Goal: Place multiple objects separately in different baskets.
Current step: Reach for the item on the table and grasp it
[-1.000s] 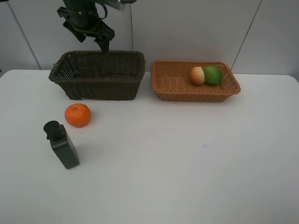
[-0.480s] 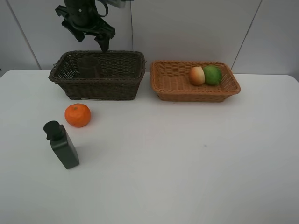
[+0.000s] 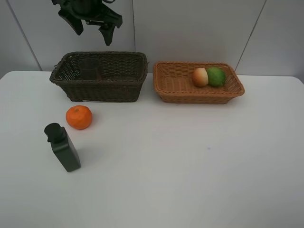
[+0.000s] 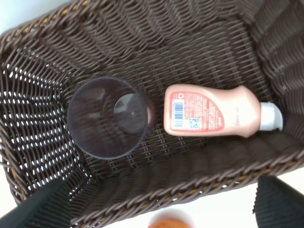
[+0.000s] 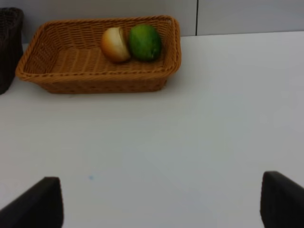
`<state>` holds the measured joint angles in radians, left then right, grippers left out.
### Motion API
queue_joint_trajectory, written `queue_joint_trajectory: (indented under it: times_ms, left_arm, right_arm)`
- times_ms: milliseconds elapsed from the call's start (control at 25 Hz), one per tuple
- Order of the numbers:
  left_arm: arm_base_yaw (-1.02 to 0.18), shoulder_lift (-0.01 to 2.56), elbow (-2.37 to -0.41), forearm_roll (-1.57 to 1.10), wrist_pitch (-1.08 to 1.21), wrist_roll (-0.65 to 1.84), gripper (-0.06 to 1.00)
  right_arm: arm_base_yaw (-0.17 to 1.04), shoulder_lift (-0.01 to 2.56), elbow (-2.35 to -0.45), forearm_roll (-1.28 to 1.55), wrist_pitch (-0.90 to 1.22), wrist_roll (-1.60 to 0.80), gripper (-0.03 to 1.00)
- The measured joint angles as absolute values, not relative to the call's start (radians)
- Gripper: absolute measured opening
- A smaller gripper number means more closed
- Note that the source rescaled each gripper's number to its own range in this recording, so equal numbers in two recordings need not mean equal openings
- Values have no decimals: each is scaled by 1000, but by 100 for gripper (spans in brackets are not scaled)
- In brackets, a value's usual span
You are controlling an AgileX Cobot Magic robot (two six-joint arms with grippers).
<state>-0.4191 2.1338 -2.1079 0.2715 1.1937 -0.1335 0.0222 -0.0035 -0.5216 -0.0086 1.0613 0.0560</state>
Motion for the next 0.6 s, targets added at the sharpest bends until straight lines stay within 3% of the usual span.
queue_joint_trajectory:
  times_ms: [320, 600]
  left_arm:
    - [-479, 2061, -2092, 240, 1195, -141, 100]
    - [-491, 1913, -1911, 236, 1195, -168, 100]
  right_arm:
    - [22, -4, -522, -9, 1061, 56, 90]
    - [22, -4, -522, -9, 1061, 56, 90]
